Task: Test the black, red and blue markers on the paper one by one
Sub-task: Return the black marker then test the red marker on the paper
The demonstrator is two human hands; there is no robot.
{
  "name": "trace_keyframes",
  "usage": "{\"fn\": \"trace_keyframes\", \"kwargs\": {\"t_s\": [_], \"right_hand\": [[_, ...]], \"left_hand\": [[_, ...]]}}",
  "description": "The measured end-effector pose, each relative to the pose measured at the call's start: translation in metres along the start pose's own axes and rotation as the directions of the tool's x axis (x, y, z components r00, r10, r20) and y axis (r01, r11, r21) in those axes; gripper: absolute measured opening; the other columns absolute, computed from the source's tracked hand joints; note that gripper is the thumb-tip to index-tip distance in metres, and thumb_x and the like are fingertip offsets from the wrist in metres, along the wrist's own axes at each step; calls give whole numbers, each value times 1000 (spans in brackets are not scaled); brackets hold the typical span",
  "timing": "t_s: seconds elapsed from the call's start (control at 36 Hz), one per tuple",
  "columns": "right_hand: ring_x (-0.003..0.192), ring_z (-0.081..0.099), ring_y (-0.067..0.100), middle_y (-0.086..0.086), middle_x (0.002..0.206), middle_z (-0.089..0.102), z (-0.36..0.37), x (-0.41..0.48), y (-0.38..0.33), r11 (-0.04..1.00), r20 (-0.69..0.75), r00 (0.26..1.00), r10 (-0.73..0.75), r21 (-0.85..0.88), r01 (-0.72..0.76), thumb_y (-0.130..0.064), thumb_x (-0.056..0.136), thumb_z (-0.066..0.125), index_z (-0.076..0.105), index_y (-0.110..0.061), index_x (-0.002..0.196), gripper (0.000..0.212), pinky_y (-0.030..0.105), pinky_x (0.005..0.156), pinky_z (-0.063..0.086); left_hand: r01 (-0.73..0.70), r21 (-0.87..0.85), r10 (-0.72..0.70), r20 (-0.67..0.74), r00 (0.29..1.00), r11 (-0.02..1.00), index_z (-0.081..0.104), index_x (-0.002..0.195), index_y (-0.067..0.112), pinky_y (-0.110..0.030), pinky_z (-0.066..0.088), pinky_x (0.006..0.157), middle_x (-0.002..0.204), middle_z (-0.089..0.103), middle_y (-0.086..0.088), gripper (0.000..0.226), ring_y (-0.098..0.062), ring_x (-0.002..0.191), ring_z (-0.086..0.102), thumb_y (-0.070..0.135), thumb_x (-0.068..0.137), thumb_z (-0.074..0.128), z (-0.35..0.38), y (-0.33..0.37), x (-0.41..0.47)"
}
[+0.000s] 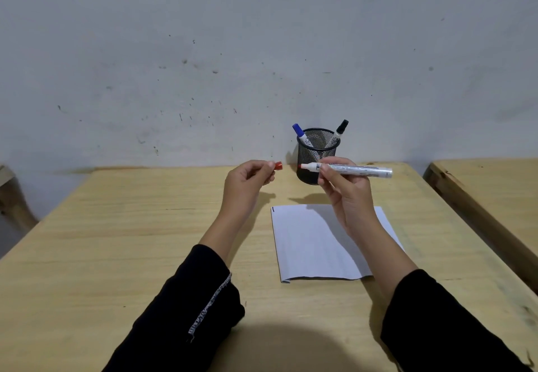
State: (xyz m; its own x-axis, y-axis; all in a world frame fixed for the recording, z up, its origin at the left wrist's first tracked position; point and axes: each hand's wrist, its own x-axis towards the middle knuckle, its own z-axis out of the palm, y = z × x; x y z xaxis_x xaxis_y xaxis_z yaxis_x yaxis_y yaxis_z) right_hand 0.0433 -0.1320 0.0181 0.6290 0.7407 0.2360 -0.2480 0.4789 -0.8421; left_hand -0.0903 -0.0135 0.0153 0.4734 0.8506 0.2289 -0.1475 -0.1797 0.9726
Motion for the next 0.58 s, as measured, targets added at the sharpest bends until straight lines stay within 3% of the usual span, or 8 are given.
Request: {"fn": "trace_keyframes", "kwargs": {"t_s": [0.08,0.14,0.19,0.25,0.33,0.47,0.58], "right_hand": [[60,60,5,-8,64,67,-7,-1,1,1000,-76,997,17,13,-16,1,84,61,65,-10,85,12,13,63,53],[61,60,5,-6,66,67,-11,-1,1,1000,-96,995,24,8,-23,1,85,61,65,-10,85,11,14,63,53],[61,61,6,-6,66,68,-12,1,0,1000,-102,994,26,-4,-26,0,84,62,65,-9,86,10,14,62,53],[60,61,5,-7,64,68,-12,2,1,999,-100,995,23,-24,-26,0,85,62,64,-9,86,9,14,61,52],[59,60,5,-8,62,67,-12,2,3,999,-88,996,25,-44,-29,1,85,62,65,-10,83,12,14,60,52],[60,60,6,-7,62,66,-14,0,5,997,-91,995,39,-63,-45,2,84,62,66,-10,81,13,14,58,51],[59,59,5,-7,60,65,-13,0,4,996,-97,994,44,-71,-51,3,84,62,66,-9,80,13,15,58,51]], "left_hand": [[32,172,-27,-31,999,985,70,84,7,-13,46,64,83,72,1,5,3,64,59,9,84,65,-12,-8,0],[36,274,-27,-37,999,961,67,75,10,-6,40,48,74,70,2,11,9,53,57,3,82,63,-16,-13,-1],[50,363,-43,-28,999,930,66,71,9,-4,37,42,68,66,-2,16,7,48,57,-3,79,61,-19,-17,1],[45,502,-59,11,998,864,67,75,5,-3,38,45,73,66,-10,11,0,52,58,-4,77,60,-21,-21,4],[2,654,-78,87,993,756,69,82,4,-3,38,47,75,62,-5,8,-4,59,54,1,79,62,-23,-27,8],[-49,705,-77,146,986,708,69,89,7,-12,40,58,77,59,1,12,-11,68,53,6,81,61,-22,-31,10],[-82,713,-81,191,978,696,68,96,5,-10,37,60,83,59,-2,15,-14,73,52,9,83,62,-21,-33,8]]}}
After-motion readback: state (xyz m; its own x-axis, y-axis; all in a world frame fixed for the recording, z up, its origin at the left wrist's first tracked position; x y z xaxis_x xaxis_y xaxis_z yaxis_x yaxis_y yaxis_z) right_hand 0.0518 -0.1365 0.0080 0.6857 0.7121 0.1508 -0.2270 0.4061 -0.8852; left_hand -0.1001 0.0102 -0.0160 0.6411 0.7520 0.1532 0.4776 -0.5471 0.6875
